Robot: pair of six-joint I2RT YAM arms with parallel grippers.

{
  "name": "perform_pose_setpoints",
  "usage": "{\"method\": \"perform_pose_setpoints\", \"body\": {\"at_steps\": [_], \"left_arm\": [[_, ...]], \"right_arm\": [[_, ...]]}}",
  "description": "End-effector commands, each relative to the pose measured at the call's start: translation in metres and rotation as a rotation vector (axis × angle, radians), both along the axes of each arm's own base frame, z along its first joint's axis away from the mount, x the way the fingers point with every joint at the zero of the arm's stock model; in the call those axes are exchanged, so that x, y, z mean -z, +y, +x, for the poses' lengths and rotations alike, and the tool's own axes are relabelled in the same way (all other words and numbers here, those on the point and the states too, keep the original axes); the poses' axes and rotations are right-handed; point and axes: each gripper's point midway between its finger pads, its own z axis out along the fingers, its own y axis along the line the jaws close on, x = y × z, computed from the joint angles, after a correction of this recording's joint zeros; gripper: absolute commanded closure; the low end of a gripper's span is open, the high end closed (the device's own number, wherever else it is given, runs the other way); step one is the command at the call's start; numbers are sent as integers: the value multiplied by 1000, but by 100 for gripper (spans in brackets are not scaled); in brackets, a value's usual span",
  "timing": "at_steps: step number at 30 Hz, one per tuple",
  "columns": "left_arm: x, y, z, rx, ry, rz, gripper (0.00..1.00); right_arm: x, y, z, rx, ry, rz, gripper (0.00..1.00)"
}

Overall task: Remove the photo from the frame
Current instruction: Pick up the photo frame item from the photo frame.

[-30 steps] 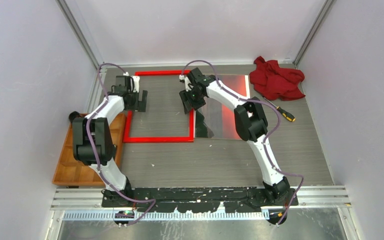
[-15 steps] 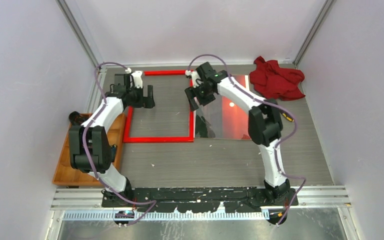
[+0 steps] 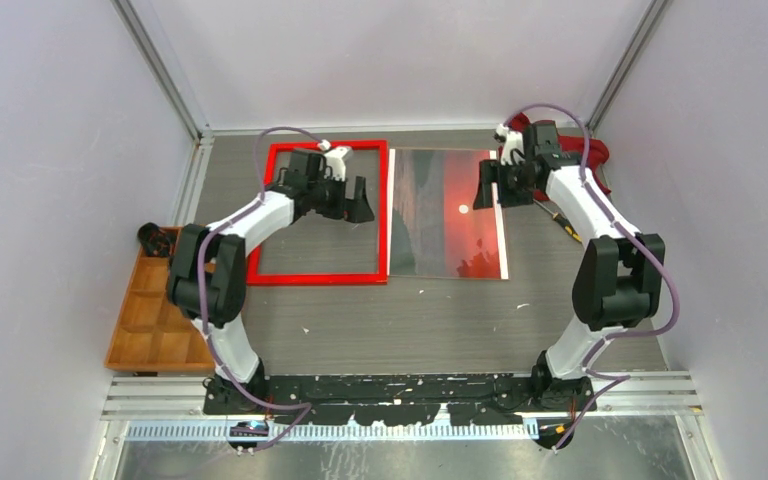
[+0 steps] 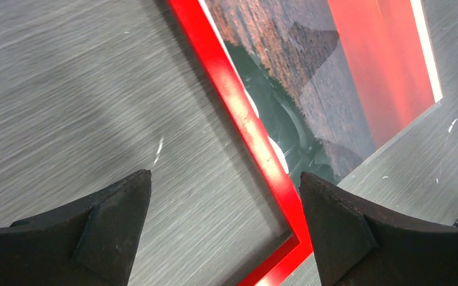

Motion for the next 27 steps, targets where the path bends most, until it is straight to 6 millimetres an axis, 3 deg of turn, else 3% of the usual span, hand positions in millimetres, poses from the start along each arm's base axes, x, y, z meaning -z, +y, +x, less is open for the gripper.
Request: {"method": "perform_pose_setpoints", "body": {"at_steps": [1, 7, 13, 27], "left_arm": [[-11, -39, 19, 42, -32, -105, 5], [15, -63, 28, 44, 10, -118, 5], [24, -82, 36, 57, 21, -154, 5], [56, -94, 32, 63, 83, -135, 11]], "right_arm": [[0, -8, -12, 13, -32, 68, 25], [29, -46, -3, 167, 31, 113, 25], [57, -52, -2, 207, 118, 133, 25], [56, -52, -3, 202, 116, 165, 25]]}}
